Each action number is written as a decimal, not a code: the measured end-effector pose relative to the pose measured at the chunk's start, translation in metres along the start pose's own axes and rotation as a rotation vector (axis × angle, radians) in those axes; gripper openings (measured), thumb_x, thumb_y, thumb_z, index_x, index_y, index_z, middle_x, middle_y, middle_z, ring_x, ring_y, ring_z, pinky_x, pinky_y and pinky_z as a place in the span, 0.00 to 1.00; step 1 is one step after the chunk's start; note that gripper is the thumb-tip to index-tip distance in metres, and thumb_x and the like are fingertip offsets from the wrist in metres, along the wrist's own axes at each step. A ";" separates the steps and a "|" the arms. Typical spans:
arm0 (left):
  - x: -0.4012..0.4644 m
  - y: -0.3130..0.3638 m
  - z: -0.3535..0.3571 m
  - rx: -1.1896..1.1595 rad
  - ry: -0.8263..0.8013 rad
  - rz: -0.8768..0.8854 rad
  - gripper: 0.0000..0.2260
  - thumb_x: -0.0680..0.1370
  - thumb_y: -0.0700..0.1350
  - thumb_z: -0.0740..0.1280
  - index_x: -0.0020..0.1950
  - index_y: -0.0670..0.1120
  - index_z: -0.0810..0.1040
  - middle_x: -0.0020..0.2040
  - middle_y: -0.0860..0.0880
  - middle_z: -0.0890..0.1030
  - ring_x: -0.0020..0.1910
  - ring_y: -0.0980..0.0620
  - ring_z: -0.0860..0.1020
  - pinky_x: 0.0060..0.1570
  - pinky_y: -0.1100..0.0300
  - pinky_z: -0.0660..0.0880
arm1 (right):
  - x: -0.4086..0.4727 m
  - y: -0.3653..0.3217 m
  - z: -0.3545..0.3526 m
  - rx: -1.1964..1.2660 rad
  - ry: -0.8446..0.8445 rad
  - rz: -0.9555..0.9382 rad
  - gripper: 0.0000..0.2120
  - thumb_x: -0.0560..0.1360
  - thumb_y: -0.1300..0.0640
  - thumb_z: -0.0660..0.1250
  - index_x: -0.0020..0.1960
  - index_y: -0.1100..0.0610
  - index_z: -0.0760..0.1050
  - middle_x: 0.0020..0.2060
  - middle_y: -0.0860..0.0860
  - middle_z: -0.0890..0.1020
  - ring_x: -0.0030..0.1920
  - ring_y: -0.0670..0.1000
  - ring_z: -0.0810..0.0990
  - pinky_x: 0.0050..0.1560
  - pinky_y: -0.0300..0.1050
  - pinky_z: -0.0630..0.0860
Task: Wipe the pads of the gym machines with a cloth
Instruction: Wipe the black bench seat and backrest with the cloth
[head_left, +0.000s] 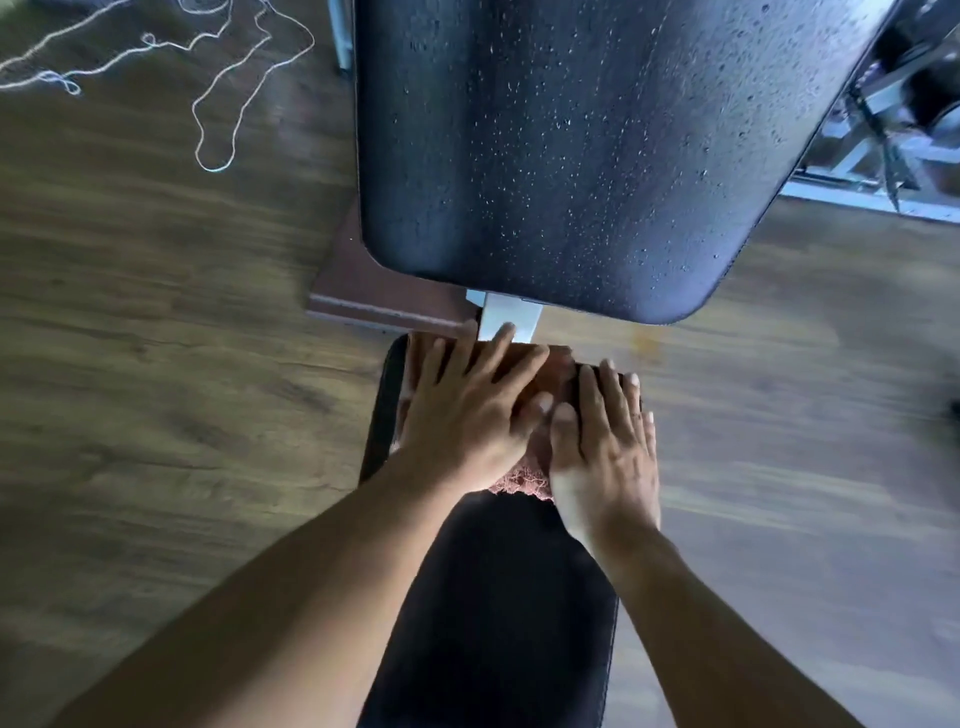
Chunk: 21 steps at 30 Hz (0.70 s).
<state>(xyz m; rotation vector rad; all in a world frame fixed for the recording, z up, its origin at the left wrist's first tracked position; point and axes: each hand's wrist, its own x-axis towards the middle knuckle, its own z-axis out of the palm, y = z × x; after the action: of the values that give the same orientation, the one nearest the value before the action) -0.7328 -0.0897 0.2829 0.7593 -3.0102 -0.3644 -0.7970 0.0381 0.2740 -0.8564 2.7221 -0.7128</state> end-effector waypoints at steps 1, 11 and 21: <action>-0.004 -0.001 0.006 0.061 -0.018 -0.012 0.29 0.78 0.66 0.41 0.79 0.62 0.52 0.82 0.53 0.51 0.80 0.44 0.48 0.74 0.42 0.42 | -0.001 0.002 0.000 -0.029 0.000 -0.033 0.37 0.76 0.38 0.37 0.80 0.52 0.56 0.81 0.50 0.53 0.81 0.52 0.45 0.78 0.52 0.42; -0.006 -0.043 0.002 0.096 0.022 -0.056 0.32 0.74 0.74 0.45 0.78 0.65 0.55 0.81 0.54 0.53 0.79 0.43 0.53 0.71 0.36 0.56 | -0.008 0.001 0.002 -0.314 -0.139 -0.215 0.34 0.77 0.38 0.36 0.81 0.47 0.48 0.81 0.49 0.47 0.81 0.51 0.43 0.79 0.56 0.41; -0.019 -0.050 0.009 0.025 0.073 -0.068 0.33 0.76 0.71 0.48 0.79 0.61 0.56 0.82 0.51 0.52 0.80 0.42 0.51 0.75 0.40 0.57 | -0.005 -0.002 -0.001 -0.361 -0.190 -0.187 0.35 0.75 0.36 0.29 0.81 0.44 0.42 0.81 0.47 0.41 0.80 0.49 0.37 0.79 0.54 0.38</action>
<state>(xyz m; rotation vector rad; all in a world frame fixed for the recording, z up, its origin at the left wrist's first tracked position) -0.6936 -0.1213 0.2638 0.8583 -2.9324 -0.2938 -0.7925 0.0401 0.2758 -1.2001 2.6587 -0.1533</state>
